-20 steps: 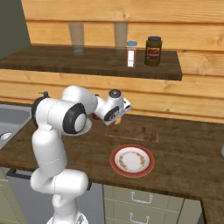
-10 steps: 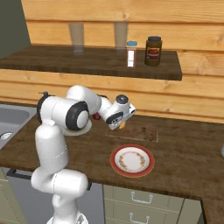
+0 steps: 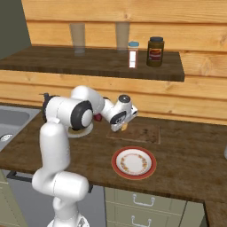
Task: From the different types of pastries on the counter, select a croissant and place it on the cutting board. Then retrieve a jar of jam from the cabinet and place it alongside the croissant on the cutting board.
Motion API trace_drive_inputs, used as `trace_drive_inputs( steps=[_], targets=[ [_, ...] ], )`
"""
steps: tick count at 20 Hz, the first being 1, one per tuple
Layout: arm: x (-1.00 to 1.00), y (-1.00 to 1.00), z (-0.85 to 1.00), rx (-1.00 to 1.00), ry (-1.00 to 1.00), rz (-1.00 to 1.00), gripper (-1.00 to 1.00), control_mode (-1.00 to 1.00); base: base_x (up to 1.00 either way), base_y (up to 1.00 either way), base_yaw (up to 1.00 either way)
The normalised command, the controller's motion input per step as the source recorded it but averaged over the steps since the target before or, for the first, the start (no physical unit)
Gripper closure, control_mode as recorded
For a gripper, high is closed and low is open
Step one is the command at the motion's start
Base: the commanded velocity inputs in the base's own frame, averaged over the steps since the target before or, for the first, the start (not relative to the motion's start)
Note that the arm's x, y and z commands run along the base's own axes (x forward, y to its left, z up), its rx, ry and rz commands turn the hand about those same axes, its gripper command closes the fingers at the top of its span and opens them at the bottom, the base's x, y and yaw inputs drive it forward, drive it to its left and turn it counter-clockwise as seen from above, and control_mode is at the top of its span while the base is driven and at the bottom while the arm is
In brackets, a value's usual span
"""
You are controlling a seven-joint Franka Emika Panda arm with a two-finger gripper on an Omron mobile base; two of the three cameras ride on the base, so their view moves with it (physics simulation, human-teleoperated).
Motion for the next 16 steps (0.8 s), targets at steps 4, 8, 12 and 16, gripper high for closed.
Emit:
trace_drive_inputs(
  steps=[4, 8, 12, 16],
  targets=[
    [0.42, 0.00, -0.12, 0.00, 0.10, 0.00, 1.00, -1.00, 0.00, 0.00, 0.00],
    [0.18, 0.00, -0.13, 0.00, 0.10, 0.00, -1.00, -1.00, 0.00, 0.00, 0.00],
    [0.00, -0.01, -0.19, 0.00, 0.12, 0.00, -1.00, -1.00, 0.00, 0.00, 0.00],
    [0.00, -0.14, -0.22, 0.00, 0.11, 0.00, -1.00, -1.00, 0.00, 0.00, 0.00]
  ],
)
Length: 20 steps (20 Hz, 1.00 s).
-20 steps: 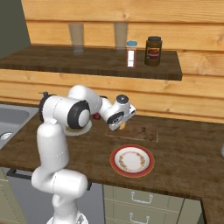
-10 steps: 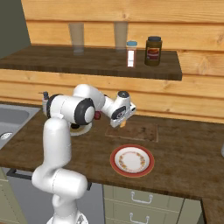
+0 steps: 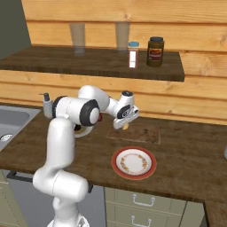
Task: From the different types of pastries on the counter, select a croissant and place it on the cutting board. Then retrieve a jar of jam from the cabinet and place it alongside the croissant on the cutting board.
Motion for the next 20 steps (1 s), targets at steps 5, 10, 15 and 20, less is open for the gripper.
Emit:
trace_drive_inputs(
  steps=[5, 10, 15, 20],
  targets=[
    [0.00, -0.14, -0.12, 0.00, 0.06, 0.00, -1.00, -1.00, 0.00, 0.00, 0.00],
    [-0.37, -0.10, 0.37, 0.00, -0.07, 0.00, -1.00, -1.00, 0.00, 0.00, 0.00],
    [-0.93, 0.01, 0.20, 0.00, -0.26, 0.00, -1.00, -1.00, 0.00, 0.00, 0.00],
    [-1.00, 0.13, 0.00, 0.00, -0.22, 0.00, -1.00, -1.00, 0.00, 0.00, 0.00]
  ],
)
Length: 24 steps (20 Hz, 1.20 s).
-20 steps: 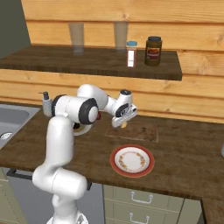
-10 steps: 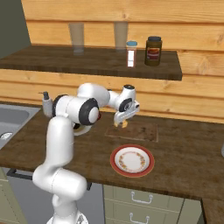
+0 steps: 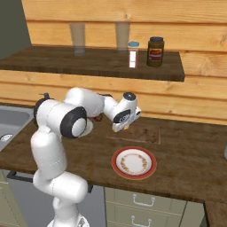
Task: From the different types of pastries on the counter, select a croissant and place it on the cutting board. Then retrieve a jar of jam from the cabinet and place it alongside the croissant on the cutting board.
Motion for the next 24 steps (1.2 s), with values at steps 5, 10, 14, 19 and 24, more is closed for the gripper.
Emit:
trace_drive_inputs(
  steps=[5, 10, 14, 19, 24],
  targets=[
    [-1.00, 0.45, 0.33, 0.00, -0.28, 0.00, -1.00, -1.00, 0.00, 0.00, 0.00],
    [-1.00, 0.62, 0.50, 0.00, -0.31, 0.00, -1.00, -1.00, 0.00, 0.00, 0.00],
    [-0.99, 0.63, 0.58, -0.02, -0.38, 0.00, -1.00, -1.00, 0.00, 0.00, 0.00],
    [-0.85, 0.77, 0.54, 0.00, -0.35, 0.00, -1.00, -1.00, 0.00, 0.00, 0.00],
    [-0.97, 0.78, 0.13, 0.01, -0.29, -0.05, -1.00, -1.00, 0.00, 0.00, 0.00]
  ],
)
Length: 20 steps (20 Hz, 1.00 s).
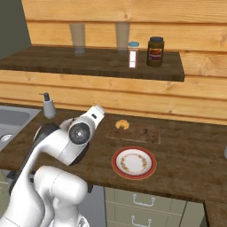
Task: From the different types of pastries on the counter, select a croissant and place it on the cutting board. Then retrieve a jar of jam from the cabinet and place it alongside the croissant on the cutting board.
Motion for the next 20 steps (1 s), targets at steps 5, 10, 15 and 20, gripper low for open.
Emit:
trace_drive_inputs(
  steps=[5, 10, 15, 20],
  targets=[
    [-1.00, 0.86, 0.00, 0.10, -0.22, -0.18, -1.00, -1.00, 0.00, 0.00, 0.00],
    [-1.00, 0.97, 0.00, 0.18, -0.23, -0.20, -1.00, -1.00, 0.00, 0.00, 0.00],
    [-1.00, 0.99, -0.07, 0.22, -0.28, -0.20, -1.00, -1.00, 0.00, 0.00, 0.00],
    [-1.00, 0.80, -0.34, 0.23, -0.32, -0.25, -1.00, -1.00, 0.00, 0.00, 0.00]
  ],
)
